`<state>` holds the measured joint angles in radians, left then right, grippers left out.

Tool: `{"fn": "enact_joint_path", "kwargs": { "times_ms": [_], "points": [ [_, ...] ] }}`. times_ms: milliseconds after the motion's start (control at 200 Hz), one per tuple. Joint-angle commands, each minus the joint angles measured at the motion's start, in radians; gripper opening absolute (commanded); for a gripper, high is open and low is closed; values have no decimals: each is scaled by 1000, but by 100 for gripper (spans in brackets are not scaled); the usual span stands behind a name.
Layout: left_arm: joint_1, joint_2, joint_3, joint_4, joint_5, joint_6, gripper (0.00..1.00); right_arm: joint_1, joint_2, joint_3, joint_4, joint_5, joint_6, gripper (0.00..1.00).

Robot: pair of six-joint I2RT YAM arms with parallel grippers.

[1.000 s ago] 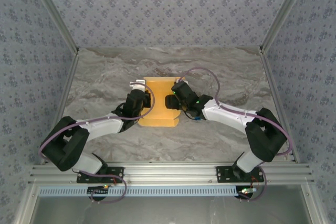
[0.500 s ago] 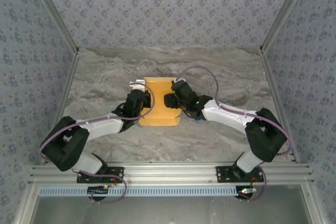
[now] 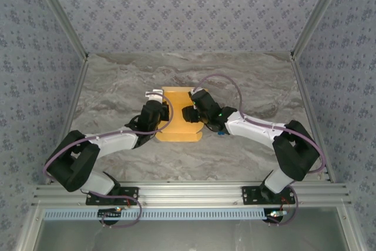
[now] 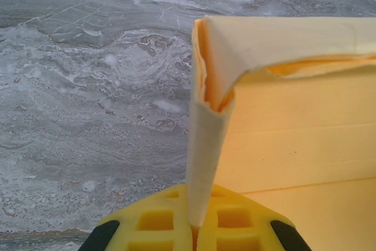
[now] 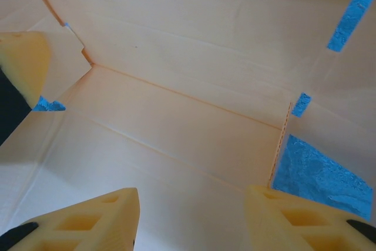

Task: Fold the paper box

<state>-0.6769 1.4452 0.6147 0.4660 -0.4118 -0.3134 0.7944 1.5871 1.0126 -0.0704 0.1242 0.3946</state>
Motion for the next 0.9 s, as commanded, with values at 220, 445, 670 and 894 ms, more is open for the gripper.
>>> {"fn": "enact_joint_path", "kwargs": {
  "times_ms": [220, 445, 670, 894],
  "points": [
    [-9, -12, 41, -7, 1, -13, 1, 1, -39, 13, -89, 10, -43, 52],
    [-8, -7, 47, -11, -4, -12, 0, 5, -108, -11, -180, 46, -6, 56],
    [-8, -11, 48, -16, -5, -13, 1, 7, -68, 5, -206, 71, 84, 58],
    [-7, -19, 44, -18, -5, -12, 1, 18, -11, 33, -178, 97, 104, 59]
  ]
}}
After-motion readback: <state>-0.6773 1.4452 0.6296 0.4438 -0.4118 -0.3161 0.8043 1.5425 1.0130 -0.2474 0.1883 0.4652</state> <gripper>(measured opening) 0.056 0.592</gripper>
